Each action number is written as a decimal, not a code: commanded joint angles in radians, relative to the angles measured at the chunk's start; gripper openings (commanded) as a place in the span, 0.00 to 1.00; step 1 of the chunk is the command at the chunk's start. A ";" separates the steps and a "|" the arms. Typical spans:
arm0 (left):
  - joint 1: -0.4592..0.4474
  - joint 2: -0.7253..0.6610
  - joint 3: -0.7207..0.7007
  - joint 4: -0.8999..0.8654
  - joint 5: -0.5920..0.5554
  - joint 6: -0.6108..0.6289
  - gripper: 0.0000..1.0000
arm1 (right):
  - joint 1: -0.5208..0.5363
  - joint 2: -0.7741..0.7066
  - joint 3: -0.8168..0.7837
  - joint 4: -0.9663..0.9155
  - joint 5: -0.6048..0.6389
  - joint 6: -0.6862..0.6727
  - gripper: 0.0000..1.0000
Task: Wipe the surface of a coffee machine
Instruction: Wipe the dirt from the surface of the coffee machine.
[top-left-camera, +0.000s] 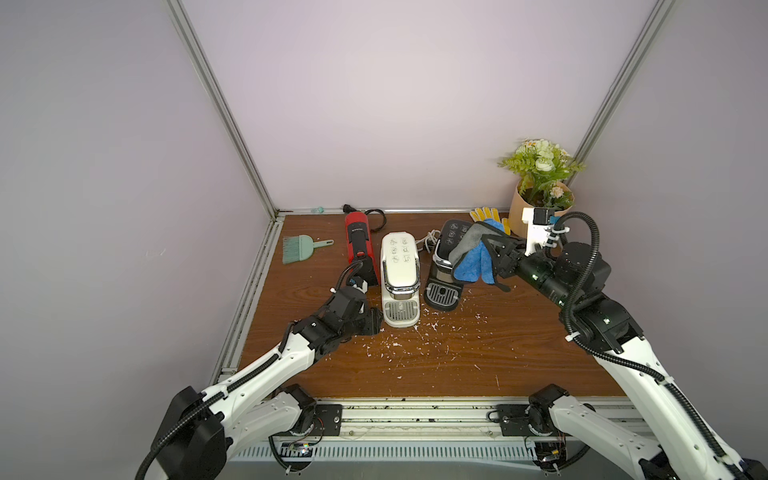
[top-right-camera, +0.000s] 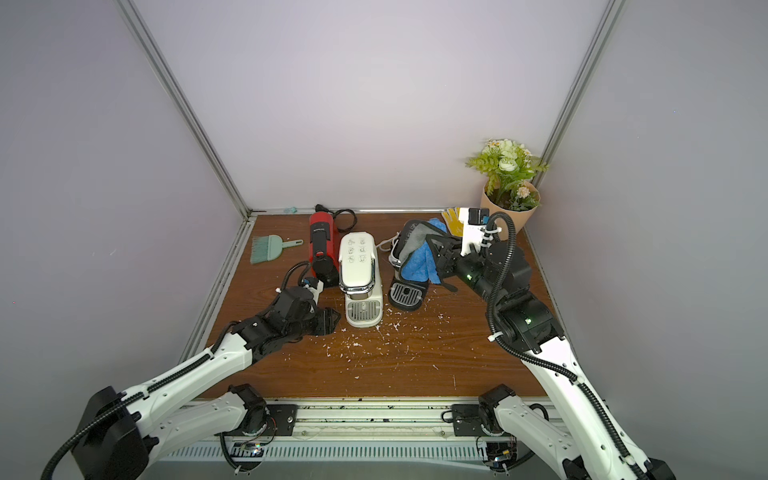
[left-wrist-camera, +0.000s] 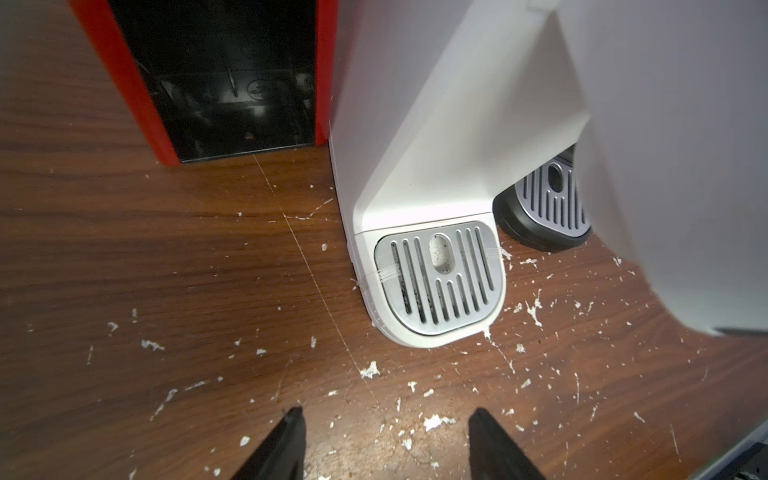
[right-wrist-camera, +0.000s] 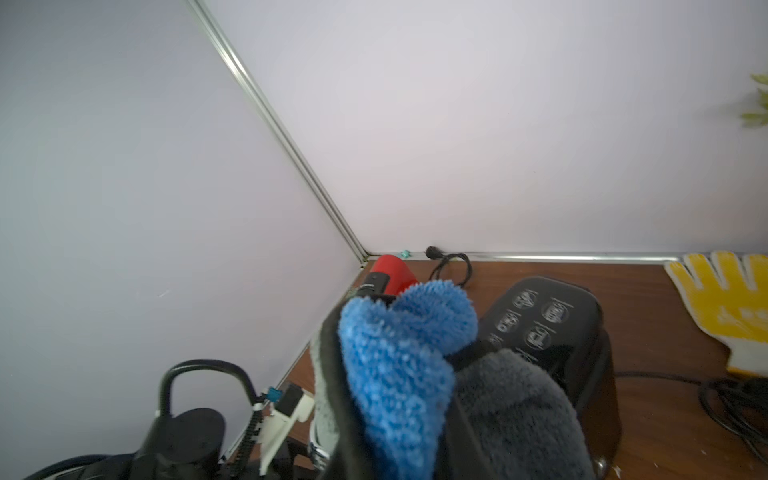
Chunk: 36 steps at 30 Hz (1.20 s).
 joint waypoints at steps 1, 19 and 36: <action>0.010 0.002 -0.004 0.042 0.010 -0.029 0.63 | 0.036 0.071 0.049 0.057 -0.018 -0.021 0.04; 0.010 -0.010 0.001 0.039 0.024 -0.018 0.63 | 0.108 0.339 -0.152 0.099 0.303 -0.045 0.04; 0.010 0.022 0.027 0.041 0.030 0.001 0.63 | 0.109 0.529 -0.117 -0.055 0.534 -0.128 0.03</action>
